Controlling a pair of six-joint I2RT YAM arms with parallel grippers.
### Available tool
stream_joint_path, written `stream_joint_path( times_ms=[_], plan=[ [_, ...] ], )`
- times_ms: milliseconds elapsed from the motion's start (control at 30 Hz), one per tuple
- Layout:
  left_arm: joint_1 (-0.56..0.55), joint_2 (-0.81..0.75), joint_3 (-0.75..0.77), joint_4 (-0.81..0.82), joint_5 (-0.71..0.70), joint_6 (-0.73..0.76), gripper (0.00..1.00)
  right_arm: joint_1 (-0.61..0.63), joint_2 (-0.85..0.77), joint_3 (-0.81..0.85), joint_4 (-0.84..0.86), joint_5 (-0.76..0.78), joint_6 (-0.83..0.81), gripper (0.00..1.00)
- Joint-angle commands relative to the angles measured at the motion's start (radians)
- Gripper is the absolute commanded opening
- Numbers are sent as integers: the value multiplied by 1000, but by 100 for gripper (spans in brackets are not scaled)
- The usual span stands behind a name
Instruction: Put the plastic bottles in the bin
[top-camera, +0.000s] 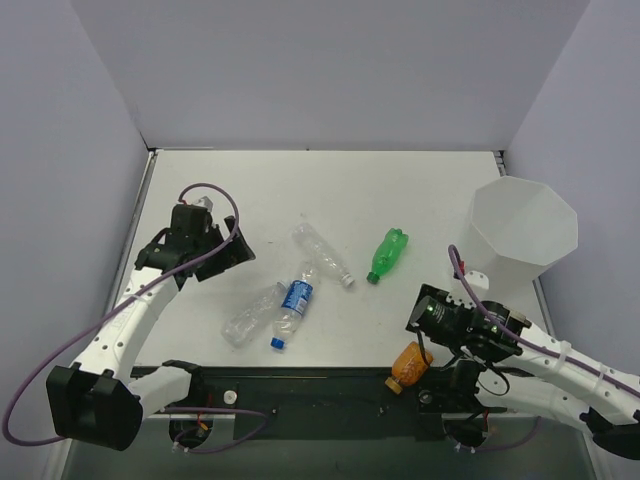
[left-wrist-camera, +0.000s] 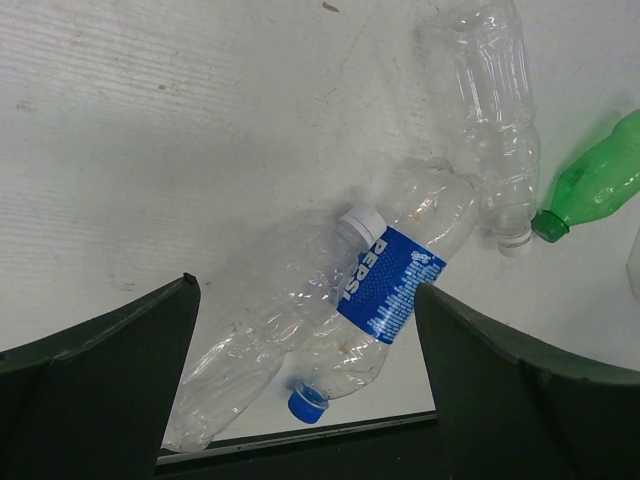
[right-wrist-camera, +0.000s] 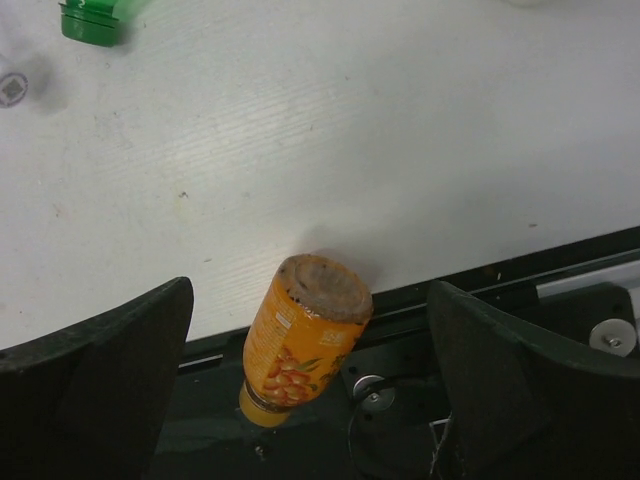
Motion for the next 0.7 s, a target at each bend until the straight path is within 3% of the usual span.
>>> stream_joint_path(
  times_ms=[0, 267, 433, 667],
  plan=[
    [-11, -15, 10, 41, 18, 14, 99, -23, -28, -101, 40, -83, 172, 96],
    [-29, 11, 6, 45, 13, 11, 99, -195, -37, -265, 155, -309, 108, 97],
    [-37, 4, -7, 48, 7, 9, 99, -203, -17, -325, 214, -397, 106, 97],
    [-46, 10, -16, 56, 4, -2, 99, -195, 96, -279, 220, -415, 36, 99]
  ],
)
